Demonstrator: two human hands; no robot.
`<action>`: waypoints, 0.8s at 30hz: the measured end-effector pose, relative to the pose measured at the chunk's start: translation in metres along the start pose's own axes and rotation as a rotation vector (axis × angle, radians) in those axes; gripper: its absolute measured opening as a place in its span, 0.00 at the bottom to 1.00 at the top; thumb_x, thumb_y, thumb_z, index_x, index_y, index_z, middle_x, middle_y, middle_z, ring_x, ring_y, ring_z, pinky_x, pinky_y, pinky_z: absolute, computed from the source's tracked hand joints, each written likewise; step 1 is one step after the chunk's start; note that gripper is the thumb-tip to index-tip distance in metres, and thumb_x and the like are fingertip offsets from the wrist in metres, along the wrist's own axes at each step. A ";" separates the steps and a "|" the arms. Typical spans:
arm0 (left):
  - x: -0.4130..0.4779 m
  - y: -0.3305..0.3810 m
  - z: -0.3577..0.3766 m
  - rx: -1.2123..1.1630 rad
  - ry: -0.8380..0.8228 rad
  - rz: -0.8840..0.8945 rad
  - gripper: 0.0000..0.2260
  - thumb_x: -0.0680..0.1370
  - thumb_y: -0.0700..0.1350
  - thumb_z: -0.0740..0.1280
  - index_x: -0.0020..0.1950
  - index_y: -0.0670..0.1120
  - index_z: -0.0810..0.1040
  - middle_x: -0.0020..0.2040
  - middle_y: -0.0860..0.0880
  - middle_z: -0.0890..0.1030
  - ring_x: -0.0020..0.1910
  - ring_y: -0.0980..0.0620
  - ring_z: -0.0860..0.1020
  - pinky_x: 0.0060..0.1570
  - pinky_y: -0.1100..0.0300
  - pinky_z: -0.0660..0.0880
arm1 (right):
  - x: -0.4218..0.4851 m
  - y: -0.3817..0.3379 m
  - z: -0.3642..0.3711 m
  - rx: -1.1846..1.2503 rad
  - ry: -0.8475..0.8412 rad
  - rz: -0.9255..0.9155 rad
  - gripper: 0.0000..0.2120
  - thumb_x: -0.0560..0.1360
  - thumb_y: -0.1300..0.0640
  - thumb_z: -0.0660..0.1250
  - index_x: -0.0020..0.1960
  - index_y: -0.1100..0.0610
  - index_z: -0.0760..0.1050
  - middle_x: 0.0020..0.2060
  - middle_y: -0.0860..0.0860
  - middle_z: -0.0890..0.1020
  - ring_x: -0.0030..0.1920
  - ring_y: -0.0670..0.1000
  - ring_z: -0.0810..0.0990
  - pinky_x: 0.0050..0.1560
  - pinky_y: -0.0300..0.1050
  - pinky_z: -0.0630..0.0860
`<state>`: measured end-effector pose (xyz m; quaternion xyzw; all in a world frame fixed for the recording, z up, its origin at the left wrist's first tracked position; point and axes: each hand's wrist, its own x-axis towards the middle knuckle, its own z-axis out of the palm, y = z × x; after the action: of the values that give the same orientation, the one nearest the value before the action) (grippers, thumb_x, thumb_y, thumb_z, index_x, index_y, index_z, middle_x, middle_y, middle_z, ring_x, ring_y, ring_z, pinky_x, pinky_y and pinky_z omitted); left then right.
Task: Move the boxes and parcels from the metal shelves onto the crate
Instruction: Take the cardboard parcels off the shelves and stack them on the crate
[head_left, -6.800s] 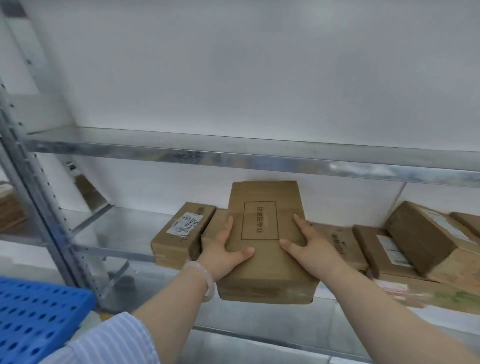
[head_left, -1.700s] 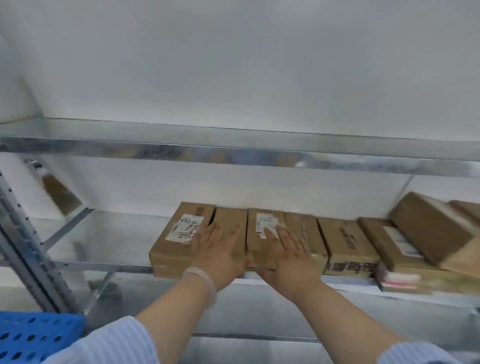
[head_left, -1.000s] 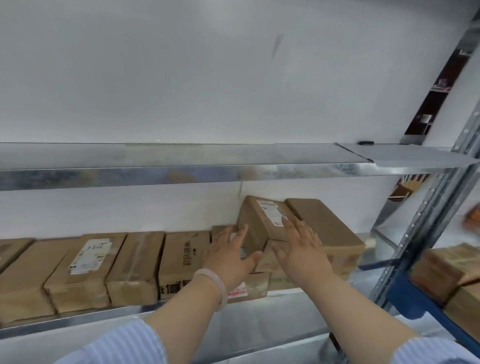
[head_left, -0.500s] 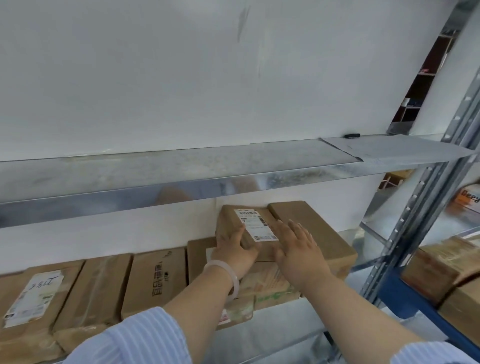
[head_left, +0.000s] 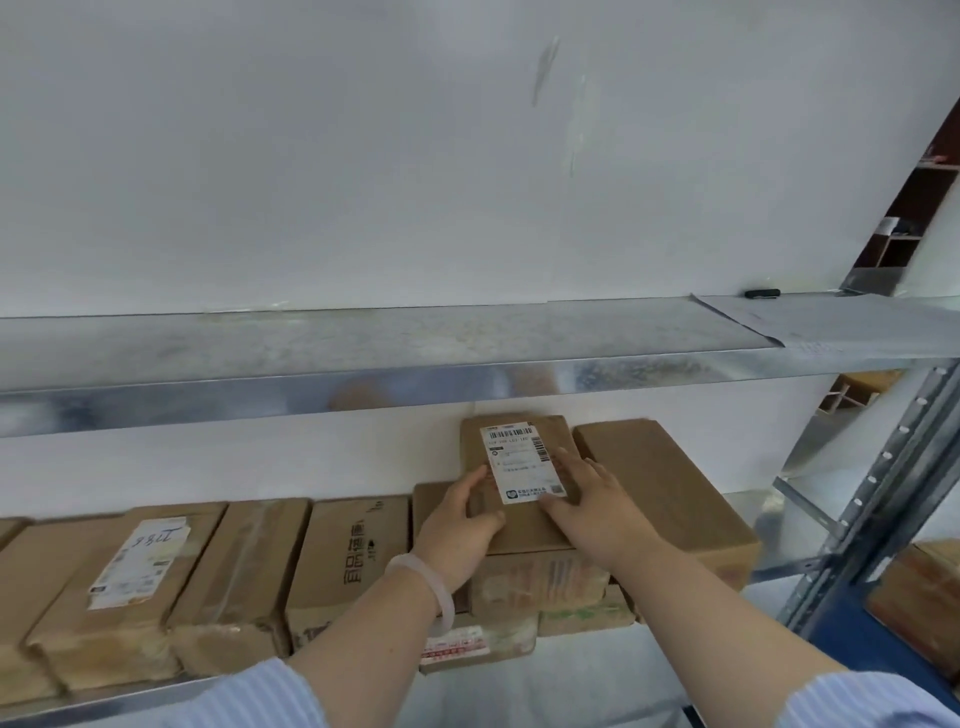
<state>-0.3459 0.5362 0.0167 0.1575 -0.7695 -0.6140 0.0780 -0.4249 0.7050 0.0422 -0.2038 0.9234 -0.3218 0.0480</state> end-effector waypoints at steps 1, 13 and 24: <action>-0.005 -0.001 -0.005 -0.009 0.025 0.015 0.25 0.76 0.45 0.67 0.66 0.68 0.65 0.62 0.56 0.73 0.51 0.62 0.75 0.53 0.61 0.75 | 0.001 -0.004 0.002 0.026 -0.025 -0.005 0.32 0.76 0.43 0.63 0.77 0.42 0.55 0.76 0.49 0.61 0.76 0.50 0.54 0.72 0.47 0.57; -0.104 -0.040 -0.106 0.148 0.398 0.098 0.34 0.73 0.54 0.72 0.74 0.62 0.57 0.70 0.56 0.67 0.67 0.54 0.67 0.65 0.58 0.69 | -0.025 -0.104 0.094 0.124 -0.233 -0.285 0.35 0.75 0.41 0.63 0.77 0.41 0.51 0.74 0.47 0.63 0.73 0.51 0.62 0.72 0.48 0.60; -0.247 -0.099 -0.264 0.055 0.835 0.032 0.31 0.72 0.46 0.73 0.72 0.60 0.64 0.68 0.56 0.71 0.65 0.56 0.70 0.63 0.62 0.68 | -0.106 -0.269 0.221 0.304 -0.547 -0.565 0.36 0.73 0.42 0.66 0.75 0.34 0.52 0.72 0.41 0.64 0.70 0.44 0.65 0.68 0.45 0.65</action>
<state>-0.0171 0.3569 0.0010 0.3830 -0.6904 -0.4752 0.3883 -0.1865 0.4309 0.0285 -0.5173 0.7265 -0.3889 0.2307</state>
